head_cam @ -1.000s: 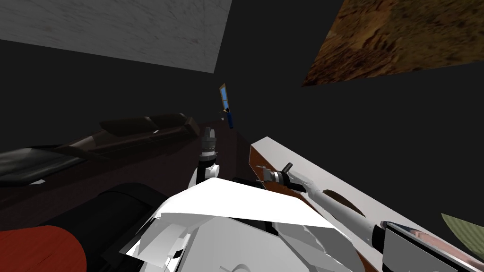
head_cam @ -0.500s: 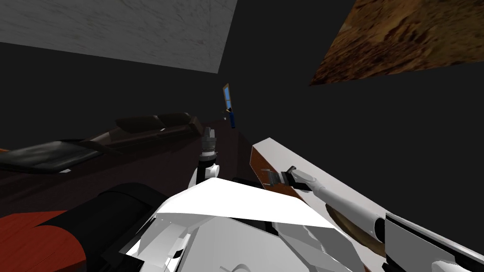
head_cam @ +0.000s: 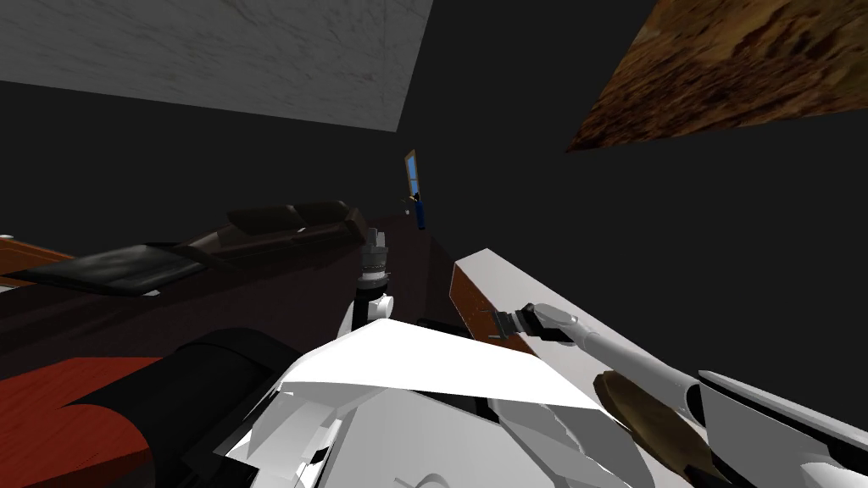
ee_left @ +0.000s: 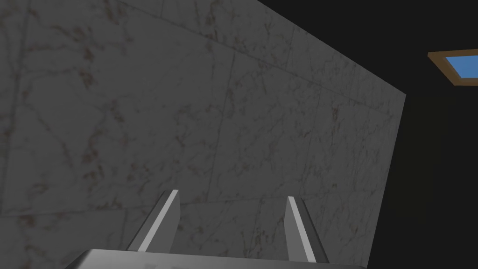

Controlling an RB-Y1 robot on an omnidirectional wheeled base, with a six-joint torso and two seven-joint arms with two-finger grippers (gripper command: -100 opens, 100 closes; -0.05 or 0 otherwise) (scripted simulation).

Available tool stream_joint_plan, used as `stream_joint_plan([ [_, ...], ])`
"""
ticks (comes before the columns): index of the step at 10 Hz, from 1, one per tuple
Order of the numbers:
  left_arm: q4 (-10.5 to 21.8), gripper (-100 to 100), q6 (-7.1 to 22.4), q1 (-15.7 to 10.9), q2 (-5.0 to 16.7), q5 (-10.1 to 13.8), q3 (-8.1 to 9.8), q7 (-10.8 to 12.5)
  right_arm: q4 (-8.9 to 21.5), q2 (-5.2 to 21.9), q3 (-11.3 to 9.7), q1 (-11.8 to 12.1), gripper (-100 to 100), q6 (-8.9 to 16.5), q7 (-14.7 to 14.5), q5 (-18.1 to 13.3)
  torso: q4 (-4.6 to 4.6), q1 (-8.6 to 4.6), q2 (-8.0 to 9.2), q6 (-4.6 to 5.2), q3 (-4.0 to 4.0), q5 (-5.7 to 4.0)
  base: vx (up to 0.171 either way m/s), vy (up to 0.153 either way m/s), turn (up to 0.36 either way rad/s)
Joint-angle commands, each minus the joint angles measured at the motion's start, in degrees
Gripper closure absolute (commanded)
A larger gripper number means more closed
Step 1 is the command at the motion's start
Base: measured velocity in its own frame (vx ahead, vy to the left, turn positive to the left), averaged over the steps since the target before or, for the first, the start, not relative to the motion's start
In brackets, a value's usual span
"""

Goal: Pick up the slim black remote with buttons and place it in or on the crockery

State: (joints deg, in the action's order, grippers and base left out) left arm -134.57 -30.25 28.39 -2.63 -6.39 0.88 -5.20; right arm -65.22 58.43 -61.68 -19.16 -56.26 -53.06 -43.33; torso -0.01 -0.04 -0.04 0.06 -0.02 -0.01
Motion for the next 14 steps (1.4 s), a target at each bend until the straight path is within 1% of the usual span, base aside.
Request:
stream_joint_plan([
  [1,0.0,0,0.0,0.0,0.0,0.0,0.0,0.0,1.64,1.14,-0.88,-1.08,-100,-0.48,-0.66,-0.72,0.0,0.0,0.0,0.0,0.0,0.0,0.01,-0.018,0.07],
  [2,0.0,0,0.0,0.0,0.0,0.0,0.0,0.0,4.38,2.52,-2.89,-2.83,-100,-0.56,-1.92,-2.46,0.0,-0.01,0.01,0.01,0.0,0.0,0.012,-0.019,0.107],
  [3,0.0,0,0.0,0.0,0.0,0.0,0.0,0.0,4.43,2.52,-2.89,-2.83,-100,-0.56,-1.92,-2.46,0.0,-0.02,-0.02,-0.01,-0.01,-0.01,0.013,-0.02,0.047],
  [4,0.0,0,0.0,0.0,0.0,0.0,0.0,0.0,7.07,3.76,-4.8,-4.43,-100,-0.56,-3.1,-4.1,0.0,-0.02,0.0,0.03,0.0,0.0,0.02,-0.021,0.081],
  [5,0.0,0,0.0,0.0,0.0,0.0,0.0,0.0,7.07,3.76,-4.8,-4.43,-100,-0.56,-3.1,-4.1,0.0,-0.03,-0.01,0.02,0.0,0.0,0.016,-0.024,0.042],
  [6,0.0,0,0.0,0.0,0.0,0.0,0.0,0.0,8.8,4.84,-6.59,-5.87,-100,-0.45,-4.19,-5.65,-0.01,-0.02,-0.01,0.02,-0.01,-0.02,0.017,-0.02,0.095],
  [7,0.0,0,0.0,0.0,0.0,0.0,0.0,0.0,9.54,4.84,-6.59,-5.87,-100,-0.45,-4.19,-5.65,0.0,-0.02,-0.02,0.0,-0.01,-0.01,0.016,-0.019,0.043],
  [8,0.0,0,0.0,0.01,0.0,0.0,0.0,0.0,11.81,5.76,-8.27,-7.12,-100,-0.25,-5.18,-7.09,-0.01,-0.01,-0.01,0.03,-0.01,-0.01,0.019,-0.018,0.07],
  [9,0.0,0,0.0,0.0,0.0,0.0,0.0,0.0,11.81,5.76,-8.27,-7.12,-100,-0.25,-5.18,-7.09,0.0,-0.01,-0.01,0.02,-0.01,0.0,0.021,-0.019,0.038],
  [11,0.0,0,0.0,0.0,0.0,0.0,0.0,0.0,15.69,6.98,-11.28,-8.91,-100,0.43,-6.9,-9.63,-0.01,-0.01,-0.06,0.02,-0.03,-0.01,0.041,-0.025,0.087],
  [12,0.0,0,0.0,0.01,0.0,0.0,0.0,0.0,15.69,6.98,-11.28,-8.91,-100,0.43,-6.9,-9.63,-0.02,-0.06,-0.12,0.01,-0.07,-0.01,0.04,-0.026,0.049],
  [13,0.0,0,0.0,0.01,0.0,0.0,0.0,0.0,17.24,7.32,-12.53,-9.51,-100,0.85,-7.6,-10.67,-0.03,-0.03,-0.11,0.02,-0.07,-0.03,0.038,-0.017,0.067],
  [14,0.0,0,0.0,0.01,0.0,0.0,0.0,0.0,17.24,7.32,-12.53,-9.51,-100,0.85,-7.6,-10.67,-0.02,0.0,-0.1,0.02,-0.06,-0.01,0.031,-0.012,0.024],
])
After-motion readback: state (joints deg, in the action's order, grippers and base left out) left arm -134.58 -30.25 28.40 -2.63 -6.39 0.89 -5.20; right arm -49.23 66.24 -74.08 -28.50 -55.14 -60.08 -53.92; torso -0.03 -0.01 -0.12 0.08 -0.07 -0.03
